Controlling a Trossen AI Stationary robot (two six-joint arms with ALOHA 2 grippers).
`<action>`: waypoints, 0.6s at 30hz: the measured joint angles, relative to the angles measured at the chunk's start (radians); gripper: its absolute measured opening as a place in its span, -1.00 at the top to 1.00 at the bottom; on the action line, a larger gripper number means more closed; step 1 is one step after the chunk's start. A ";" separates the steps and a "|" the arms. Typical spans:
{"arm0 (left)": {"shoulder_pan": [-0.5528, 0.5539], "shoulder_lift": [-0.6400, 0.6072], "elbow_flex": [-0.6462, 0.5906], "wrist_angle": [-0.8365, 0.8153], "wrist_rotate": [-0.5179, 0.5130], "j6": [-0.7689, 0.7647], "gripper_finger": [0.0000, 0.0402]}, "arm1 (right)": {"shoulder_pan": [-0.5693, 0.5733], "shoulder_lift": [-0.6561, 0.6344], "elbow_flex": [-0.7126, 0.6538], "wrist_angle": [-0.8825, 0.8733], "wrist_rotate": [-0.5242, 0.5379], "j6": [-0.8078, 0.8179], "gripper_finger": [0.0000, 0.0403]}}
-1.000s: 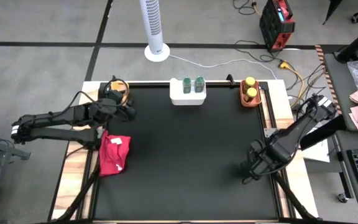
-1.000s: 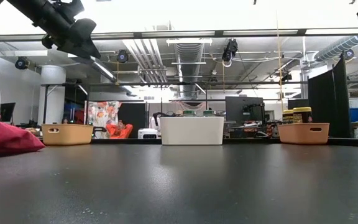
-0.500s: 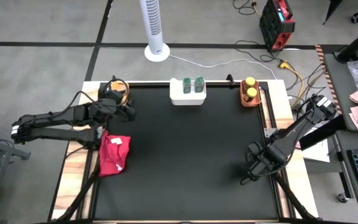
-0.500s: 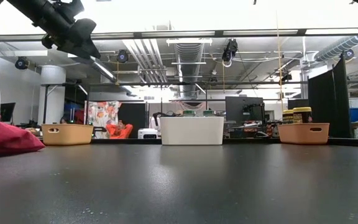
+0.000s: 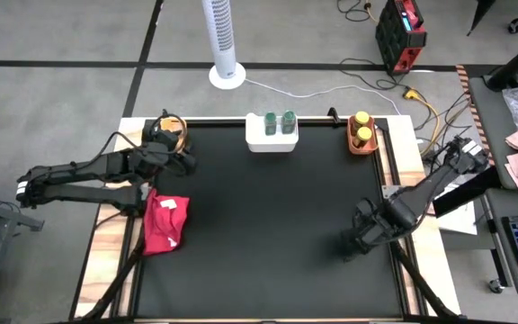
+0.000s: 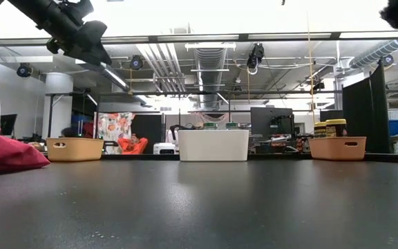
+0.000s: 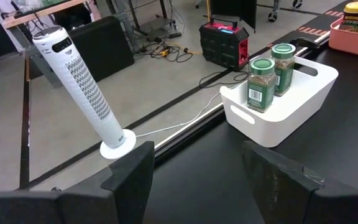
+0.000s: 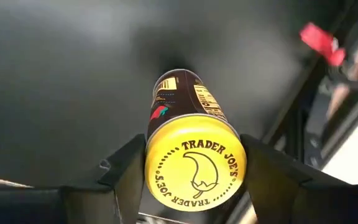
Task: Sort spices by type
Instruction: Put the dark brown spice bottle into the orange bin
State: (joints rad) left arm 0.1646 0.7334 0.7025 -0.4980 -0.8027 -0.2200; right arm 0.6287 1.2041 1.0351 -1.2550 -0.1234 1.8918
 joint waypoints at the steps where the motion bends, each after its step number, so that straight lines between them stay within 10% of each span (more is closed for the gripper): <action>1: 0.000 0.000 0.000 0.003 0.000 0.002 -0.13 | -0.026 0.000 0.027 -0.016 0.021 -0.025 -0.07; 18: 0.000 -0.002 0.001 0.015 0.000 0.062 -0.13 | -0.993 0.240 0.604 -0.135 0.184 -1.066 -0.07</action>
State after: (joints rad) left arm 0.1646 0.7315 0.7033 -0.4831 -0.8028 -0.1577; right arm -0.3646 1.4443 1.6395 -1.3899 0.0607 0.8261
